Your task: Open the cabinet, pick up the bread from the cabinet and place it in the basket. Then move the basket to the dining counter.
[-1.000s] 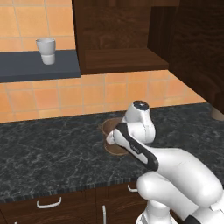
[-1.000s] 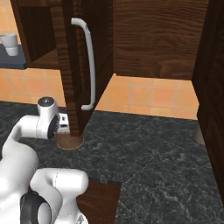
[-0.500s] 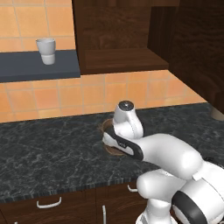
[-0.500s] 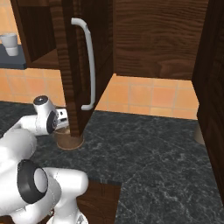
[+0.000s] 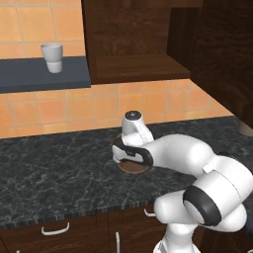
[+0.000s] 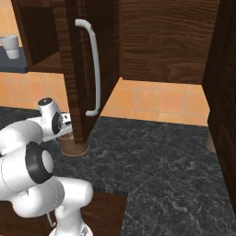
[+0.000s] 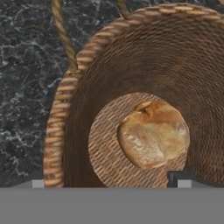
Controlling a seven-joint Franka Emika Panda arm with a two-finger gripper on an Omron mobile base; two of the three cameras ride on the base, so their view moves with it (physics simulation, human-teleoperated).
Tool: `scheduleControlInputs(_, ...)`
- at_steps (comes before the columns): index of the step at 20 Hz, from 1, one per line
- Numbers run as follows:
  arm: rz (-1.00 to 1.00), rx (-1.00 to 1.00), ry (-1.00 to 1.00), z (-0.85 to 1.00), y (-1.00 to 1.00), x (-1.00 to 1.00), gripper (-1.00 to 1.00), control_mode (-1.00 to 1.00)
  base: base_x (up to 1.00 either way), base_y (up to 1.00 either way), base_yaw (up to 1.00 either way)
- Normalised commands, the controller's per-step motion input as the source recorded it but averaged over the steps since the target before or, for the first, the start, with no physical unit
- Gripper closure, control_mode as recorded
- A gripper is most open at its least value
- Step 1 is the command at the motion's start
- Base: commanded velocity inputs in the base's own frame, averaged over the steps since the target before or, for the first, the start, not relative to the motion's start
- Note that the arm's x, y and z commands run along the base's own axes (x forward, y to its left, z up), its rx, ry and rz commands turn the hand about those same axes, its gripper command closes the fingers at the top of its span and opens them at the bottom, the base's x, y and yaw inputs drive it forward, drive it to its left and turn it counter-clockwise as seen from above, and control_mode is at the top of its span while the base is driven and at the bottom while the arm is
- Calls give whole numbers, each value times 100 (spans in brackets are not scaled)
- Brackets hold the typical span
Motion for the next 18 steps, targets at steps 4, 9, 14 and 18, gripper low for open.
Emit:
scheduleControlInputs(4,0,-4,4,-55,-4,0,-100,-100,0,0,0)
scheduleControlInputs(9,0,-3,2,-69,-6,1,100,-100,0,0,0)
scheduleControlInputs(14,0,-4,0,-61,-60,-38,100,-100,0,0,0)
scheduleControlInputs(18,0,-1,0,-28,-59,-36,100,-100,0,0,0)
